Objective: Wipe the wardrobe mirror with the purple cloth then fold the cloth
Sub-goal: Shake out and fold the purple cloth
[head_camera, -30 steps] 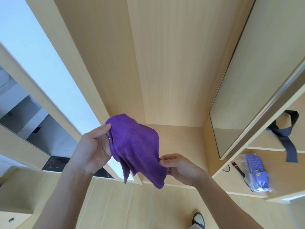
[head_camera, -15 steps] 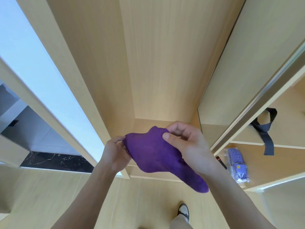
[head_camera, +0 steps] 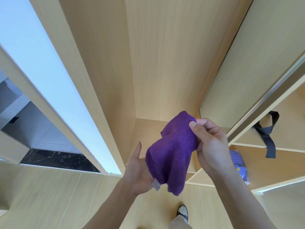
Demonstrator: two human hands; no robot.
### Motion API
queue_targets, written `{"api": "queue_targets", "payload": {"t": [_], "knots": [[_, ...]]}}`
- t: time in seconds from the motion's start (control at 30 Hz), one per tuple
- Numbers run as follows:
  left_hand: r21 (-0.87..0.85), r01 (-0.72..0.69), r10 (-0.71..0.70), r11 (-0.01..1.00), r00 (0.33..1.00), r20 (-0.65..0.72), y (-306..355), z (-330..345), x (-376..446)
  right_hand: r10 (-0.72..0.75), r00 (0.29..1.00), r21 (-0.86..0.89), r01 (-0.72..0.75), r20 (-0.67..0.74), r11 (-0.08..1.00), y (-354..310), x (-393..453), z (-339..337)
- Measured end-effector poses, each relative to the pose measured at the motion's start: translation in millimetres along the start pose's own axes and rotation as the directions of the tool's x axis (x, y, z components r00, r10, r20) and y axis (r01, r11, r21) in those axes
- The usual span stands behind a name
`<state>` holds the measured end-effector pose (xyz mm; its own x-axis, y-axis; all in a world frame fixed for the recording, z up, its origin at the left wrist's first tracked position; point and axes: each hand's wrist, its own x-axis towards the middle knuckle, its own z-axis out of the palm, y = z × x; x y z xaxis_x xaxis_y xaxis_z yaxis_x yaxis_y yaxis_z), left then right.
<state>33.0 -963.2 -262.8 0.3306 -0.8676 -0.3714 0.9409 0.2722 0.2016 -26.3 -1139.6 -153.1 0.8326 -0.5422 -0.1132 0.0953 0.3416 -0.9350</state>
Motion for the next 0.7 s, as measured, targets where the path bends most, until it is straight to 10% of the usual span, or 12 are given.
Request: {"api": "queue_targets", "payload": {"t": [0.4,0.7], "knots": [[0.286,0.083,-0.100,0.955,0.994,0.044,-2.9,1.9,-7.6,-0.080,0.994,-0.116,0.089,0.076,0.989,3.2,-3.2,-4.0],[0.508,-0.316,0.406,0.801,0.911,-0.075,39.8,-4.7,-22.9,-0.037,0.994,-0.360,-0.002,-0.103,0.933,23.5,4.5,-22.3]]}}
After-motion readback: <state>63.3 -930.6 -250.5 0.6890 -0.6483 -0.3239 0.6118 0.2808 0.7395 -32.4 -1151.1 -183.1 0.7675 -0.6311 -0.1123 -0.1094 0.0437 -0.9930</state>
